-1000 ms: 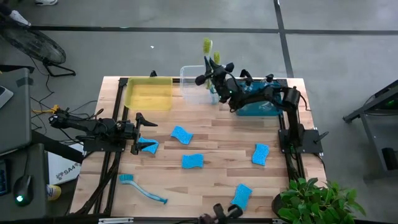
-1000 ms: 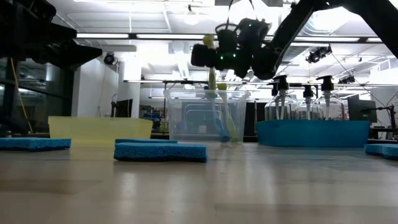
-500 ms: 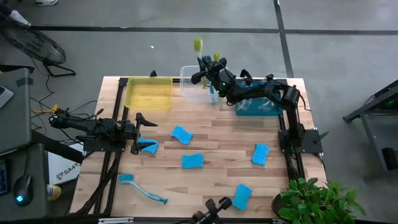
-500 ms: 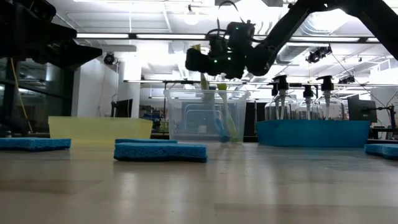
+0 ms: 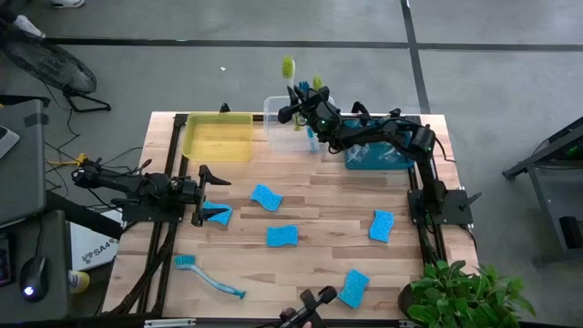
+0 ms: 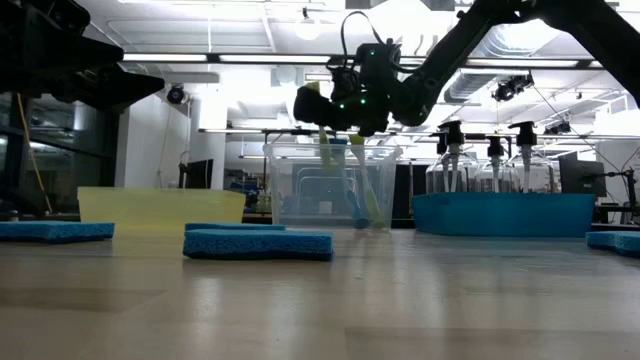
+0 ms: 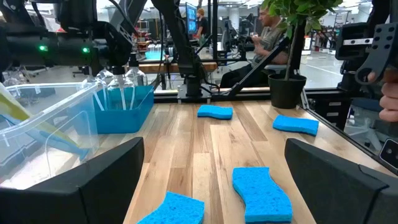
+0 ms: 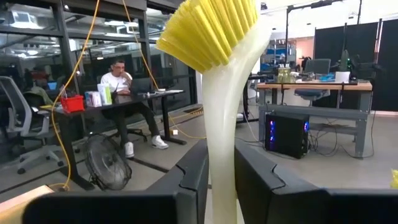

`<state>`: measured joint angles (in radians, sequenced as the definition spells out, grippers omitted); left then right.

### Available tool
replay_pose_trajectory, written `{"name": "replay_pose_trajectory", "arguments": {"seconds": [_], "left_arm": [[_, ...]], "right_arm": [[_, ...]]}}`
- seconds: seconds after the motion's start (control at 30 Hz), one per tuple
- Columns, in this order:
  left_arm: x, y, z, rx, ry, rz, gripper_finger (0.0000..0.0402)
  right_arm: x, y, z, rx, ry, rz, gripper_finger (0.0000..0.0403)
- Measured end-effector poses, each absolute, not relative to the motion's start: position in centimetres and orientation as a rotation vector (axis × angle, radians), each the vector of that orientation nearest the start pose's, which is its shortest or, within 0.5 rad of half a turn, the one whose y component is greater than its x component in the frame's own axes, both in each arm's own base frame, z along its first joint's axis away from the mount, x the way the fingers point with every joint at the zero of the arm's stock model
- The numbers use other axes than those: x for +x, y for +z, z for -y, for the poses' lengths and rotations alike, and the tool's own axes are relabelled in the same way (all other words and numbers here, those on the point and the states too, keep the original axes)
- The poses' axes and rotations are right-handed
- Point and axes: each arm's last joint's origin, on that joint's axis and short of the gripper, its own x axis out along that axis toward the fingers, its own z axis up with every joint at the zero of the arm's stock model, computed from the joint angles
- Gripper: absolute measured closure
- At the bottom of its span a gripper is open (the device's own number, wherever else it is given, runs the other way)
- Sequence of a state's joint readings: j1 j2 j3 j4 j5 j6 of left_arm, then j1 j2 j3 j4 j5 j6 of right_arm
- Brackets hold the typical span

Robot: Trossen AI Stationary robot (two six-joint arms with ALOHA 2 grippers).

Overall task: Pick & Place Kitchen Sink Supplies
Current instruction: Put the green dish brush into the transparent container

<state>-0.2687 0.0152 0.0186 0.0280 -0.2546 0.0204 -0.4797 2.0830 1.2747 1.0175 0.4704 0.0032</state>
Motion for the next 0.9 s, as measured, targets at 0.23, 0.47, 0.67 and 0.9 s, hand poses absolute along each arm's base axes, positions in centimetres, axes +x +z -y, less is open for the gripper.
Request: {"name": "replay_pose_trajectory", "arguments": {"seconds": [0.23, 0.47, 0.67, 0.9], "left_arm": [[9.5, 17.13, 1.86, 0.012, -0.014, 0.03, 0.002], [9.5, 17.13, 1.86, 0.012, -0.014, 0.03, 0.002], [9.5, 17.13, 1.86, 0.012, -0.014, 0.031, 0.002], [9.5, 17.13, 1.86, 0.012, -0.014, 0.03, 0.002]], "right_arm": [[39.67, 21.61, 22.08, 0.001, -0.935, 0.205, 0.0345], [39.75, 21.49, 22.0, 0.025, -0.927, 0.203, 0.0338], [39.93, 21.19, 21.77, 0.065, -0.92, 0.19, 0.0325], [40.1, 20.84, 21.52, 0.093, -0.921, 0.162, 0.0301]]}}
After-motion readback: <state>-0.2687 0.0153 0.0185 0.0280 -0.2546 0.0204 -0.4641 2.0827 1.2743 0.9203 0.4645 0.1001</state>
